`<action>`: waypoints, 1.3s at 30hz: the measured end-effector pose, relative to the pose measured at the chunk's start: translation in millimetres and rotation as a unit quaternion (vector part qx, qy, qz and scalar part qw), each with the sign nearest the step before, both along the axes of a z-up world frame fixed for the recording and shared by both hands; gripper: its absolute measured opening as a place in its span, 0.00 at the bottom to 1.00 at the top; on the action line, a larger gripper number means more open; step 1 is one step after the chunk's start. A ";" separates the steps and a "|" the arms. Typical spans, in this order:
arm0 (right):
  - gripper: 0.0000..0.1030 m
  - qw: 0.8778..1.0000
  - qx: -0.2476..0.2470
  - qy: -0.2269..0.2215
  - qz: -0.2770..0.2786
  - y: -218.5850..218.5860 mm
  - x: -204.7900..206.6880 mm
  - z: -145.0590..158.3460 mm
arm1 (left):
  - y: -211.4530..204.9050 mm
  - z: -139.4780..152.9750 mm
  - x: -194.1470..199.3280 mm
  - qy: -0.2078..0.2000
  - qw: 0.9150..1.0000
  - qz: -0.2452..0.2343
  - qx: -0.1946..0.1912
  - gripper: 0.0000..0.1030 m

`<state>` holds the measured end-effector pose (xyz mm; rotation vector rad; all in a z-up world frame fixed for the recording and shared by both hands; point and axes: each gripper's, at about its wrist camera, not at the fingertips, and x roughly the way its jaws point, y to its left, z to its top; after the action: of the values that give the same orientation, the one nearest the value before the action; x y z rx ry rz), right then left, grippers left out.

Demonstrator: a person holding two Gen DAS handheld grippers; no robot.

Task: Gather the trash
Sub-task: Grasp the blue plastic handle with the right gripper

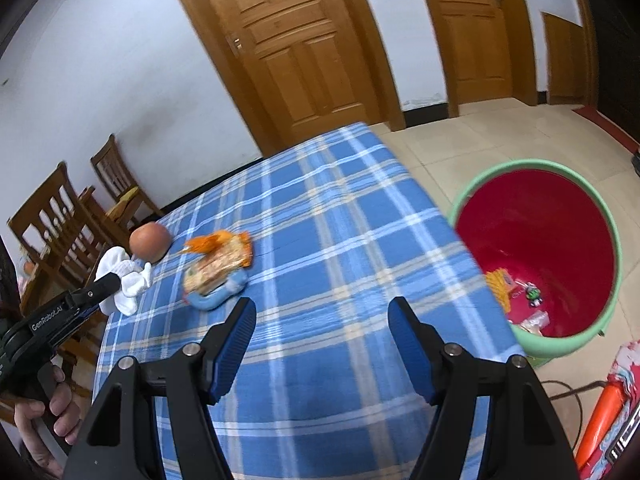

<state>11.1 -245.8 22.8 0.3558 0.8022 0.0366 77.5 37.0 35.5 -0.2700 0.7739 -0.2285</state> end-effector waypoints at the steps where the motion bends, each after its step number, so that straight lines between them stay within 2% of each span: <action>1: 0.69 1.000 -0.001 0.001 0.007 5.0 2.4 -0.1 | 4.1 -0.5 -0.8 0.001 1.000 0.006 0.001 0.24; 11: 0.81 0.996 -0.009 0.024 0.082 65.2 34.8 -11.0 | 38.2 -9.9 -7.0 0.007 0.999 0.045 0.004 0.24; 17: 0.83 0.992 -0.029 0.033 0.116 90.0 53.2 -20.9 | 53.1 -18.0 -7.0 0.014 0.998 0.061 0.002 0.24; 20: 0.93 0.989 -0.036 0.043 0.135 100.2 62.0 -28.8 | 58.8 -22.1 -6.4 0.018 0.998 0.066 -0.002 0.24; 24: 0.99 0.987 -0.053 0.054 0.145 110.4 73.7 -38.3 | 62.5 -26.9 -3.9 0.022 0.997 0.068 -0.004 0.24; 32: 0.99 0.984 -0.085 0.067 0.144 115.9 96.2 -53.7 | 59.7 -34.4 3.7 0.029 0.998 0.062 -0.005 0.24; 39: 0.96 0.982 -0.104 0.057 0.146 122.2 103.5 -55.4 | 55.6 -39.1 7.7 0.035 0.998 0.058 -0.002 0.24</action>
<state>114.6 -123.7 -32.5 0.0397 0.9571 0.2059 85.2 92.6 -3.6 -0.3271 0.8244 -0.1117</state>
